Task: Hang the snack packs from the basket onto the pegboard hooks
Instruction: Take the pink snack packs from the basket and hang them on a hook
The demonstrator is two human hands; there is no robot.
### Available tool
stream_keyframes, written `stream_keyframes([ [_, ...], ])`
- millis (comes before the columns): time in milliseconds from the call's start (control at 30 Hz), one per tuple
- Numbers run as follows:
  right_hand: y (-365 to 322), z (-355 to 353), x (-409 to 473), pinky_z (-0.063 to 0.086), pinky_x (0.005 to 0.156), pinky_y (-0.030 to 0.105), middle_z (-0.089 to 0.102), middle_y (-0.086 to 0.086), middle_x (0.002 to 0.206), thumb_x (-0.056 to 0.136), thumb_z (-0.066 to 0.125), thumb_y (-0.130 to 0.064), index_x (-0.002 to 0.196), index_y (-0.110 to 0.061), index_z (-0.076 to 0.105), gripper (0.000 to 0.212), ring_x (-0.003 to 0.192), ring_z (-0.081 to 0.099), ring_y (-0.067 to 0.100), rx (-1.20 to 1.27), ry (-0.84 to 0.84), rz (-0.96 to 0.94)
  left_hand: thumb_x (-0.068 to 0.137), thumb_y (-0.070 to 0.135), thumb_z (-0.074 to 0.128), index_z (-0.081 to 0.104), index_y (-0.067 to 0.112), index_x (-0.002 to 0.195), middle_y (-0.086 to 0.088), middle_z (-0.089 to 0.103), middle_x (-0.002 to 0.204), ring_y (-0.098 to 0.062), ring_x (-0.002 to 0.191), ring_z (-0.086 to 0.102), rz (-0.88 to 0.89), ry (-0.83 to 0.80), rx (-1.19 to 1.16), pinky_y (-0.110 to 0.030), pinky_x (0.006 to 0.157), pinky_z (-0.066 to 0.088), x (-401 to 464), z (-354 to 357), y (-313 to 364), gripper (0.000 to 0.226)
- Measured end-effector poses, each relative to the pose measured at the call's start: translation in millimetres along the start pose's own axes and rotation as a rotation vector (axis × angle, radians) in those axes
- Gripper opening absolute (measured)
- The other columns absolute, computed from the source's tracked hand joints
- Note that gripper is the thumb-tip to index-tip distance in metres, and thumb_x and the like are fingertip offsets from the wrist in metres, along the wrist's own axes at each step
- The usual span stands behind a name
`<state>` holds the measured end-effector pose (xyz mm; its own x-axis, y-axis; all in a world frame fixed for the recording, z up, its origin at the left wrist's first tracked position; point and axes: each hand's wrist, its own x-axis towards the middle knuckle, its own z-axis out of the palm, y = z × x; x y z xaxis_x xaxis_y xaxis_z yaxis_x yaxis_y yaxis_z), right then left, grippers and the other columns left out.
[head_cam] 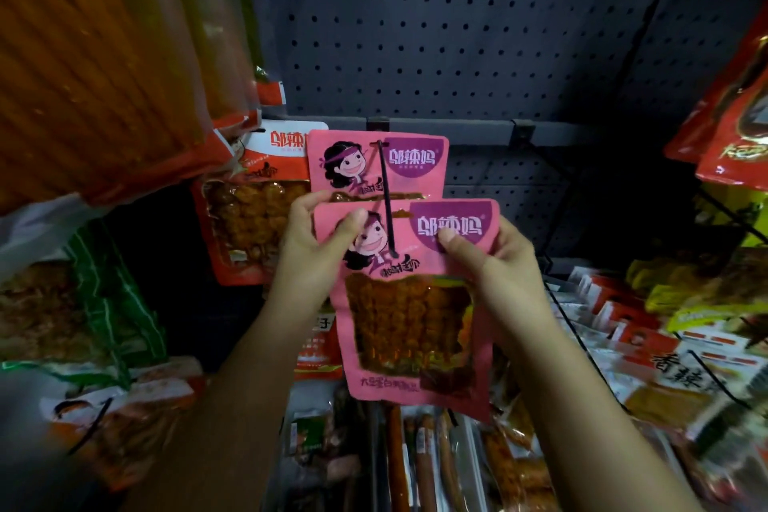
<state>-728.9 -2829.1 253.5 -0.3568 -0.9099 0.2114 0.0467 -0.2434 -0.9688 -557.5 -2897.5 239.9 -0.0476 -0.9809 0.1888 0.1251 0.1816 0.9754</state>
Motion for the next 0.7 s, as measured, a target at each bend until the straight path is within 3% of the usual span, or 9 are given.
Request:
stream_keyframes([
  [100, -5, -4, -23, 0.056, 0.061, 0.024, 0.076, 0.003, 0.083, 0.086, 0.066, -0.016, 0.085, -0.023, 0.07, 0.008, 0.076, 0.073, 0.019, 0.021, -0.07, -0.004, 0.071, 0.036, 0.068, 0.068, 0.017, 0.1, -0.008, 0.073, 0.099, -0.023, 0.092, 0.07, -0.007, -0.08, -0.139, -0.03, 0.073, 0.056, -28, -6, 0, 0.035],
  [233, -10, -6, -44, 0.057, 0.067, 0.023, 0.076, 0.003, 0.085, 0.085, 0.065, -0.032, 0.085, -0.028, 0.073, 0.009, 0.08, 0.073, 0.02, -0.045, -0.149, -0.088, 0.073, 0.03, 0.07, 0.072, 0.026, 0.074, 0.0, 0.074, 0.078, -0.015, 0.076, 0.071, 0.055, -0.08, -0.199, -0.024, 0.063, 0.055, -55, -19, 0, 0.004],
  [533, -26, -1, -62, 0.054, 0.061, 0.018, 0.075, -0.005, 0.076, 0.084, 0.067, -0.029, 0.079, -0.031, 0.072, 0.007, 0.071, 0.071, 0.008, 0.003, -0.195, -0.258, 0.067, 0.032, 0.069, 0.063, 0.029, 0.061, 0.009, 0.067, 0.06, -0.006, 0.06, 0.065, 0.26, -0.077, -0.219, -0.021, 0.055, 0.053, -77, -32, 21, 0.009],
  [700, -34, 2, -57, 0.055, 0.063, 0.024, 0.076, -0.002, 0.078, 0.081, 0.068, -0.031, 0.08, -0.027, 0.073, 0.007, 0.074, 0.072, 0.014, 0.048, -0.095, -0.245, 0.068, 0.033, 0.071, 0.063, 0.028, 0.064, 0.005, 0.069, 0.065, -0.01, 0.064, 0.068, 0.285, -0.033, -0.208, -0.023, 0.056, 0.053, -75, -23, 37, 0.01],
])
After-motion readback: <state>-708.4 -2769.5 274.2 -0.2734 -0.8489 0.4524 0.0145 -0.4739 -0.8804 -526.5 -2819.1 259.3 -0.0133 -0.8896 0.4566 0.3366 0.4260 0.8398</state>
